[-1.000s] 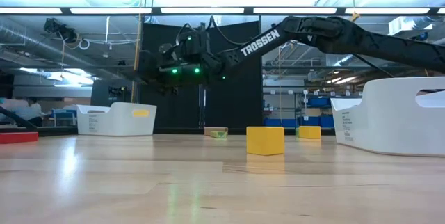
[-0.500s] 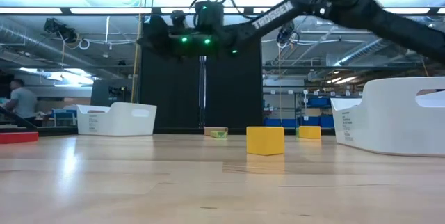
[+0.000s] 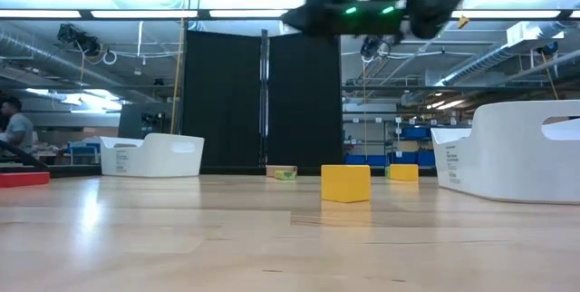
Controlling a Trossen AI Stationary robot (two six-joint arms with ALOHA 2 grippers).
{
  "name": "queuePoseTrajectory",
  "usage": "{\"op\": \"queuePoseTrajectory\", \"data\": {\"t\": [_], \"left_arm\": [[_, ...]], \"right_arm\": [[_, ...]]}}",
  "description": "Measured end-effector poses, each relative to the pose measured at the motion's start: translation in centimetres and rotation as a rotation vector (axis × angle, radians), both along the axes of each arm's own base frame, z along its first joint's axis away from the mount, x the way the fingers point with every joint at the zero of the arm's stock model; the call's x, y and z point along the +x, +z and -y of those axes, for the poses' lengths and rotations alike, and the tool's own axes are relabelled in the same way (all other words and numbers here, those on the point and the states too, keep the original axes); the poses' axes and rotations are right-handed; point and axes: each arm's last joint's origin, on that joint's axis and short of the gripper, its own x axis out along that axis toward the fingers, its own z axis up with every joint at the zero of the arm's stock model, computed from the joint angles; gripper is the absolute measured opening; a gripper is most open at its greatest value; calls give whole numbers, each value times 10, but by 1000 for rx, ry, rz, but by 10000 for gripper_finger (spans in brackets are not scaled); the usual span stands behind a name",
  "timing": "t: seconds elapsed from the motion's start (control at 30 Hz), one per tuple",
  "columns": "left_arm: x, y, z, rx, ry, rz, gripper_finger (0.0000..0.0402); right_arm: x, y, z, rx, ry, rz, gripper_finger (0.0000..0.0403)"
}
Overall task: Sort blocks by size
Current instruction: Put the bottom brown rectangular block into the top white bin
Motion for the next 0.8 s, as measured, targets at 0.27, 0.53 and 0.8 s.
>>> {"op": "queuePoseTrajectory", "data": {"t": [0.27,0.53,0.8], "left_arm": [[10,-20,-8,-103,117,-137,195],[29,-45,-19,-220,202,-245,195],[44,-74,-26,-351,250,-408,195]], "right_arm": [[-76,19,-42,-67,-136,-35,57],[-119,28,-71,-112,-269,-146,64],[-135,31,-82,-137,-272,-153,66]]}}
